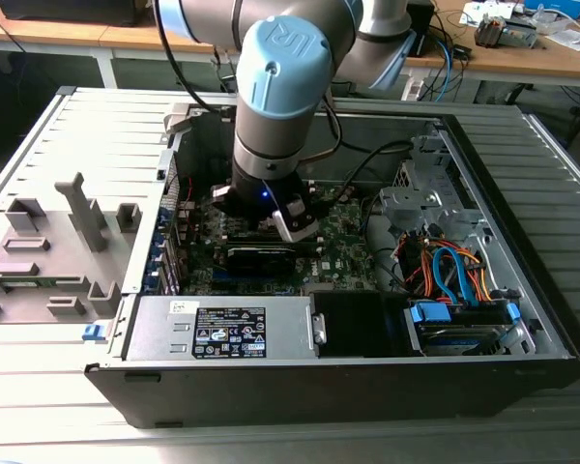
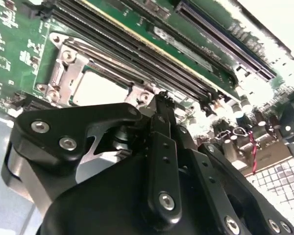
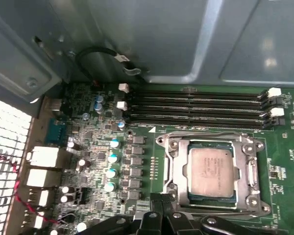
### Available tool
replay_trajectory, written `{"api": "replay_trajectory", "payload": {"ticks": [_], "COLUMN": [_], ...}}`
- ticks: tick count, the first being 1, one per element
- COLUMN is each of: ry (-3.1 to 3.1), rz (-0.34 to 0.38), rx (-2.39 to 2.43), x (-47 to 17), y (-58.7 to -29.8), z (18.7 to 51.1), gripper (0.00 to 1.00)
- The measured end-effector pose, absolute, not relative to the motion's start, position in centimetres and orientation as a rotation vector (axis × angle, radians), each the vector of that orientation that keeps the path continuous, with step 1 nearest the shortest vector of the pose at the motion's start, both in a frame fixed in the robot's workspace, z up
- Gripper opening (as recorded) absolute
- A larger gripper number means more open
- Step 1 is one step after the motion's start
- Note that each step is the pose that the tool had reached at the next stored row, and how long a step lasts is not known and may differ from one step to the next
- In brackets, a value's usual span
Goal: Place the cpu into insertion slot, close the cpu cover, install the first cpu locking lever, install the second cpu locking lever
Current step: 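Install the second cpu locking lever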
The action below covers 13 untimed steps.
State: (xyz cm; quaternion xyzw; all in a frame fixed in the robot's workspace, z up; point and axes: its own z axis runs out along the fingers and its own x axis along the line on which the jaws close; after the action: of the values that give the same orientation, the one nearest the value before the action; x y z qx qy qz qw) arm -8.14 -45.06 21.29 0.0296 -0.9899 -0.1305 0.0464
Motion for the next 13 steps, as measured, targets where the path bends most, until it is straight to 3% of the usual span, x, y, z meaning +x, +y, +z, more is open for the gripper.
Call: {"api": "replay_trajectory", "payload": {"ticks": [6, 13], "ry": [-3.027, -3.0], "rz": [-0.232, -0.213], "rx": [0.081, 0.075], "x": [-7.1, -5.6], "y": [-43.4, -42.4], "z": [21.4, 21.5], "gripper": [0.11, 0.11]}}
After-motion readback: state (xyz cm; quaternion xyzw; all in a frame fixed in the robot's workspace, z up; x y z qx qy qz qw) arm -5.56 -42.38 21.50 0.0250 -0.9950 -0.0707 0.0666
